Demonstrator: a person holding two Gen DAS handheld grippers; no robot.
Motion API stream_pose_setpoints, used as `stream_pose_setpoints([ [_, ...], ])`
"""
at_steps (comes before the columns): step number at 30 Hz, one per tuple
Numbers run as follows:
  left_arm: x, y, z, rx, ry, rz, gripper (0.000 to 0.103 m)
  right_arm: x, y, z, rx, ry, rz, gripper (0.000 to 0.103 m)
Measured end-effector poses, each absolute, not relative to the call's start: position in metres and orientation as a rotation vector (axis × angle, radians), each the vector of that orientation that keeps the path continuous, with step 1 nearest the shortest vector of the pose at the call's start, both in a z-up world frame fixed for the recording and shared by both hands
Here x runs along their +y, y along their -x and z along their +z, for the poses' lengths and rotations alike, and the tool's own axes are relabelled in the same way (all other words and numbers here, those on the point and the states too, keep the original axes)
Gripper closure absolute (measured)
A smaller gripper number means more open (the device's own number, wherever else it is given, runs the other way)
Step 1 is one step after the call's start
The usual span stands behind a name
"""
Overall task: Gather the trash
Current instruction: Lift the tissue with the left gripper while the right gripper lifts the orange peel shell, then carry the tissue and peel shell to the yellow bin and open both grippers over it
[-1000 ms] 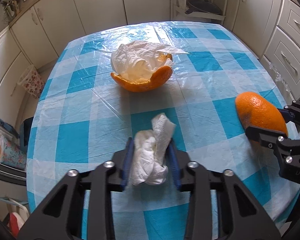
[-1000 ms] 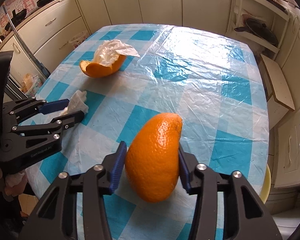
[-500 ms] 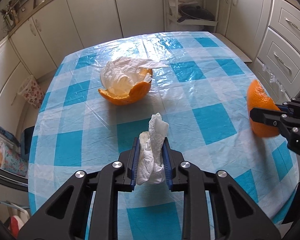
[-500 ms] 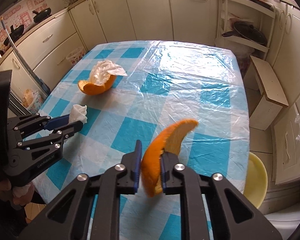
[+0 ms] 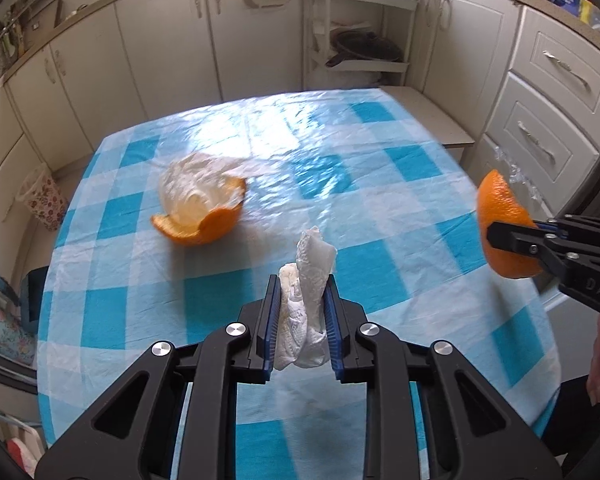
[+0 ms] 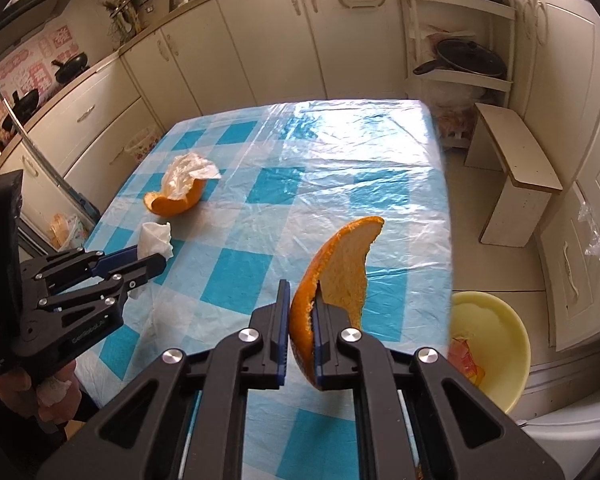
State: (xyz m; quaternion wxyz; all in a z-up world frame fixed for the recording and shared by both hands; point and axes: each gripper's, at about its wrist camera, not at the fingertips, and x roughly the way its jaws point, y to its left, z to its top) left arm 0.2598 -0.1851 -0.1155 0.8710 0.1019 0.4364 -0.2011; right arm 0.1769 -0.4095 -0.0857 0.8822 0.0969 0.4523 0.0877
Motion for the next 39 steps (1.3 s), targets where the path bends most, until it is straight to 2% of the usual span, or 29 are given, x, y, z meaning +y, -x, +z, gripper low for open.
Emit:
stream_pose_setpoints([
  [10, -0.239, -0.238, -0.099, 0.881, -0.203, -0.545, 0.083, -0.487, -0.162, -0.091, 0.891, -0.392, 0.040, 0.093],
  [18, -0.303, -0.213, -0.091, 0.899, -0.167, -0.639, 0.083, -0.549, -0.155, -0.135, 0.962, -0.623, -0.046, 0.092],
  [20, -0.320, -0.210, -0.090, 0.905, -0.148, -0.656, 0.083, -0.562, -0.154, -0.149, 1.000, -0.704, -0.072, 0.083],
  [21, -0.327, -0.210, -0.089, 0.908, -0.142, -0.661, 0.083, -0.570, -0.151, -0.155, 1.007, -0.750, -0.098, 0.067],
  [22, -0.335, -0.209, -0.089, 0.912, -0.136, -0.667, 0.083, -0.577, -0.149, -0.158, 1.005, -0.783, -0.118, 0.056],
  [26, -0.361, -0.209, -0.094, 0.934, -0.129, -0.681, 0.083, -0.604, -0.137, -0.157, 0.939, -0.908, -0.147, 0.055],
  [31, -0.387, -0.211, -0.111, 0.980, -0.138, -0.680, 0.083, -0.617, -0.128, -0.138, 0.859, -0.960, -0.121, 0.048],
  [36, -0.403, -0.212, -0.129, 1.023, -0.148, -0.671, 0.083, -0.632, -0.118, -0.128, 0.801, -1.047, -0.092, 0.047],
  [39, -0.419, -0.213, -0.140, 1.046, -0.162, -0.668, 0.083, -0.643, -0.108, -0.107, 0.732, -1.025, -0.119, 0.039],
])
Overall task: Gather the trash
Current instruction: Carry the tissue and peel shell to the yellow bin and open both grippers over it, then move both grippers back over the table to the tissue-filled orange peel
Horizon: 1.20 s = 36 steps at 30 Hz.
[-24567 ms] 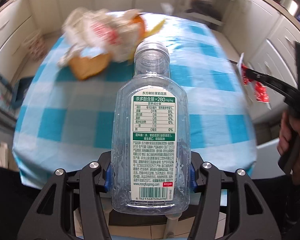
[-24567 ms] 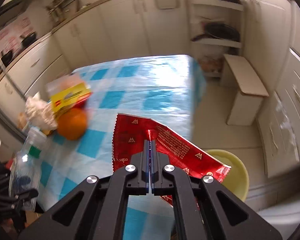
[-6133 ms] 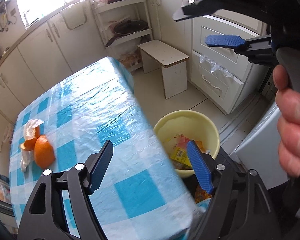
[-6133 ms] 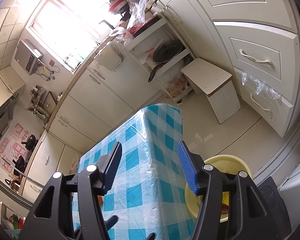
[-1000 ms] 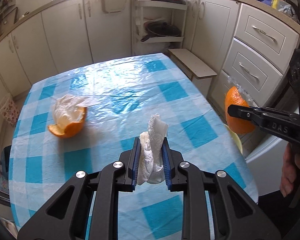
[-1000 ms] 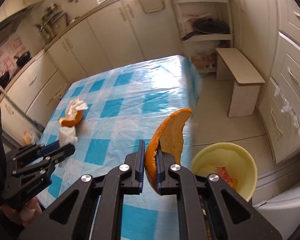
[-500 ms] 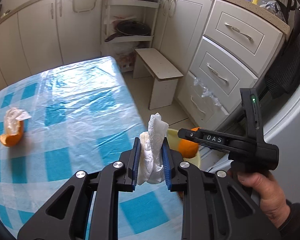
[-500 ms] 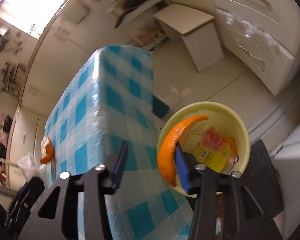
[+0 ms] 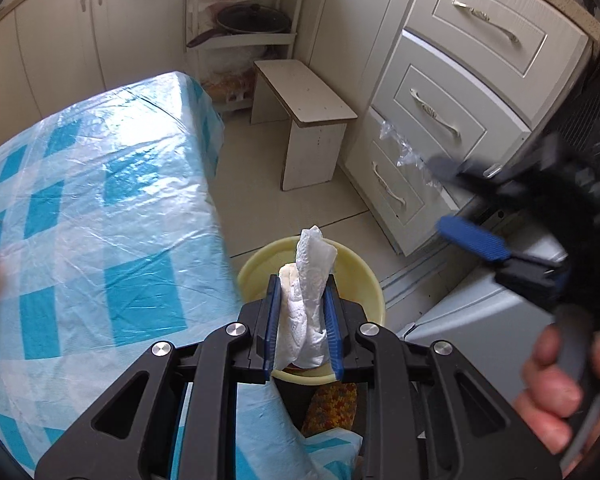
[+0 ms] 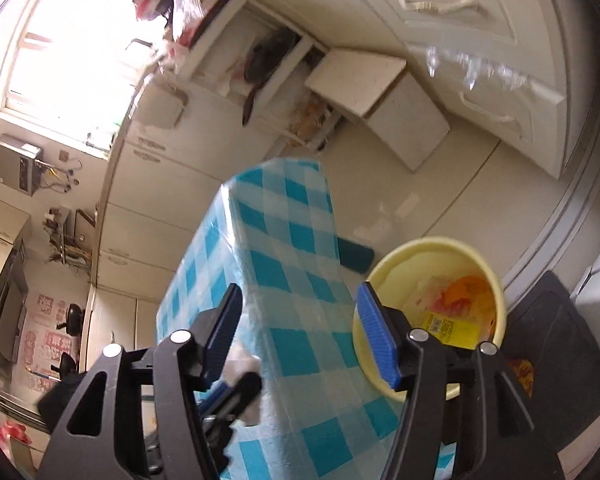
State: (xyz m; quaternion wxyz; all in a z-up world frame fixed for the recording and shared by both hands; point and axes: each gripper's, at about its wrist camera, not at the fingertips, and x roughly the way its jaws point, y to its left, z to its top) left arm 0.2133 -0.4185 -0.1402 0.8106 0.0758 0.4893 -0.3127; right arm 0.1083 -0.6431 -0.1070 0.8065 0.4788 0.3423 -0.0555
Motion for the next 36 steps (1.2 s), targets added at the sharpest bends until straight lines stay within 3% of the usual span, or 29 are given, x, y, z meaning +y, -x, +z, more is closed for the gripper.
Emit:
stream_pose_setpoints([
  [4, -0.442, -0.214, -0.156, 1.082, -0.204, -0.662, 0.083, -0.653, -0.100, -0.089, 0.673, -1.017, -0.129, 0.037],
  [15, -0.464, -0.215, -0.167, 1.096, -0.265, -0.620, 0.050, -0.646, -0.111, -0.083, 0.669, -1.024, -0.073, 0.035],
  [21, -0.445, -0.215, -0.158, 1.079, -0.278, -0.597, 0.046, -0.640, -0.117, -0.081, 0.672, -1.020, -0.060, 0.034],
  [27, -0.390, -0.214, -0.130, 1.012, -0.273, -0.543, 0.036, -0.626, -0.127, -0.078, 0.682, -1.002, -0.039, 0.034],
  [36, -0.235, -0.257, -0.102, 0.993, -0.127, -0.275, 0.032, -0.567, -0.159, -0.075, 0.773, -0.913, 0.062, 0.033],
])
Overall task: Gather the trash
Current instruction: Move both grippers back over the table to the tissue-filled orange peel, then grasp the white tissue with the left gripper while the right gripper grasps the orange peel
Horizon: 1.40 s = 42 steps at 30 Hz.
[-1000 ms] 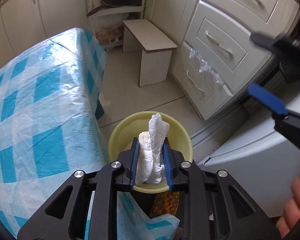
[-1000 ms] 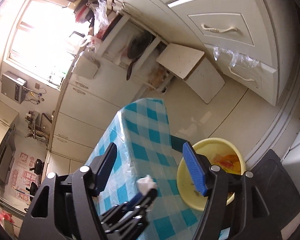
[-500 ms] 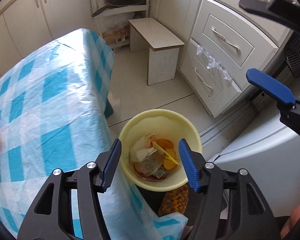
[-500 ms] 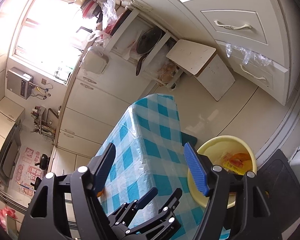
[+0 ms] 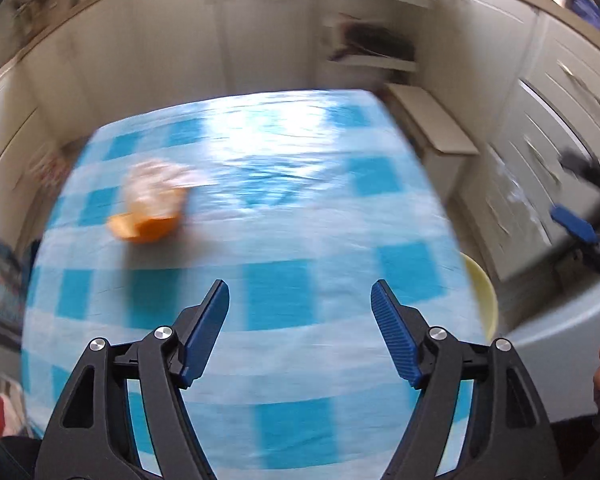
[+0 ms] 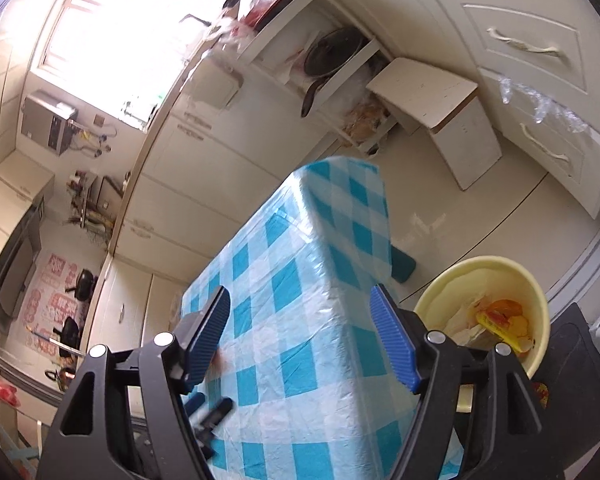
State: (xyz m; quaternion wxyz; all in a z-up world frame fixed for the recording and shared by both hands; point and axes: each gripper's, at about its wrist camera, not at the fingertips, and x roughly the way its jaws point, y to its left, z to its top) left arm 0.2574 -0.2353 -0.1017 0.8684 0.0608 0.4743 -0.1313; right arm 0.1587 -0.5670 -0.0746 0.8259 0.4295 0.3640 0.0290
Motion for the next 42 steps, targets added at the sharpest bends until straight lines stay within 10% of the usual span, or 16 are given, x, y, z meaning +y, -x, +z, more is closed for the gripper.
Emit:
stream_pose_setpoints([
  [9, -0.105, -0.356, -0.105, 1.015, 0.069, -0.032, 0.029, -0.464, -0.200, -0.092, 0.952, -0.738, 0.214, 0.033],
  [20, -0.130, -0.420, -0.148, 1.081, -0.078, -0.119, 0.022, -0.383, -0.226, -0.105, 1.058, -0.574, 0.299, 0.032],
  [26, -0.120, -0.429, -0.148, 1.114, 0.017, -0.168, 0.075, -0.335, -0.246, -0.109, 1.083, -0.473, 0.319, 0.032],
  [42, -0.039, -0.407, -0.111, 1.103, 0.261, -0.274, 0.092, -0.287, -0.292, -0.129, 1.003, -0.460, 0.248, 0.032],
])
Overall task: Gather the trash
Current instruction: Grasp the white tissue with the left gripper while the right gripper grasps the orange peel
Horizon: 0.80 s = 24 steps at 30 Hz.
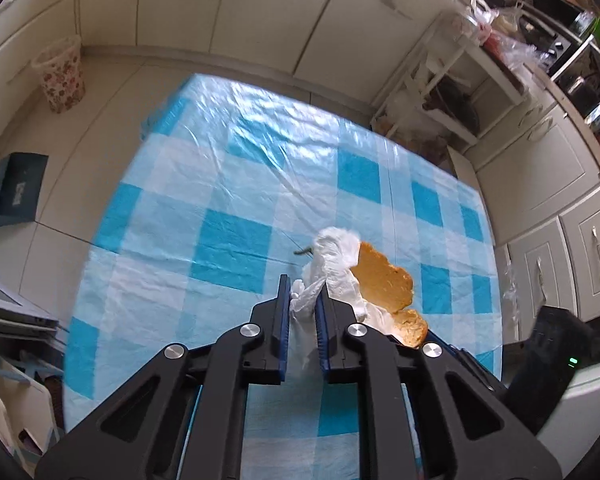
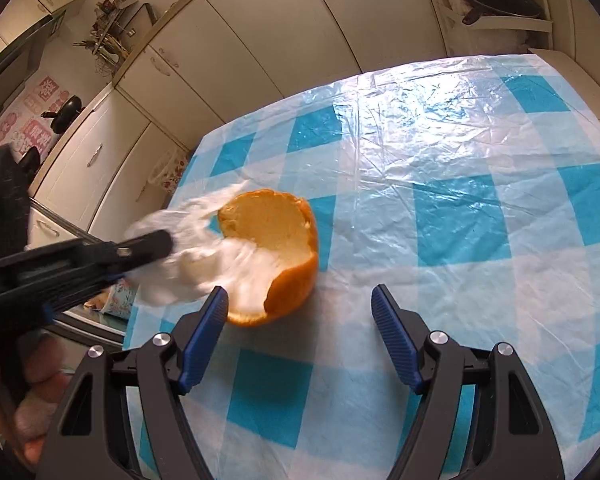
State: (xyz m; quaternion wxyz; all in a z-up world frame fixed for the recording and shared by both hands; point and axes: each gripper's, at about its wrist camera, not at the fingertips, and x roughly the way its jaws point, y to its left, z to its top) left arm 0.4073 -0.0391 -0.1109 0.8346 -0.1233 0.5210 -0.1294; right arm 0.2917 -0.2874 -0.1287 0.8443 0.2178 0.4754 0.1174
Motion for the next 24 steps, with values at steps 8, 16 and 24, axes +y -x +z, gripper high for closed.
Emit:
stream_pose_setpoints([
  [8, 0.000, -0.401, -0.097, 1.046, 0.278, -0.202, 0.092, -0.277, -0.300, -0.130, 0.973, -0.420, 0.228, 0.049],
  [16, -0.017, -0.396, -0.097, 1.037, 0.163, -0.186, 0.092, -0.282, -0.289, -0.125, 0.979, -0.335, 0.237, 0.091],
  [24, -0.058, -0.375, -0.086, 0.970, 0.019, -0.223, 0.092, -0.316, -0.255, -0.112, 0.952, -0.264, 0.209, 0.094],
])
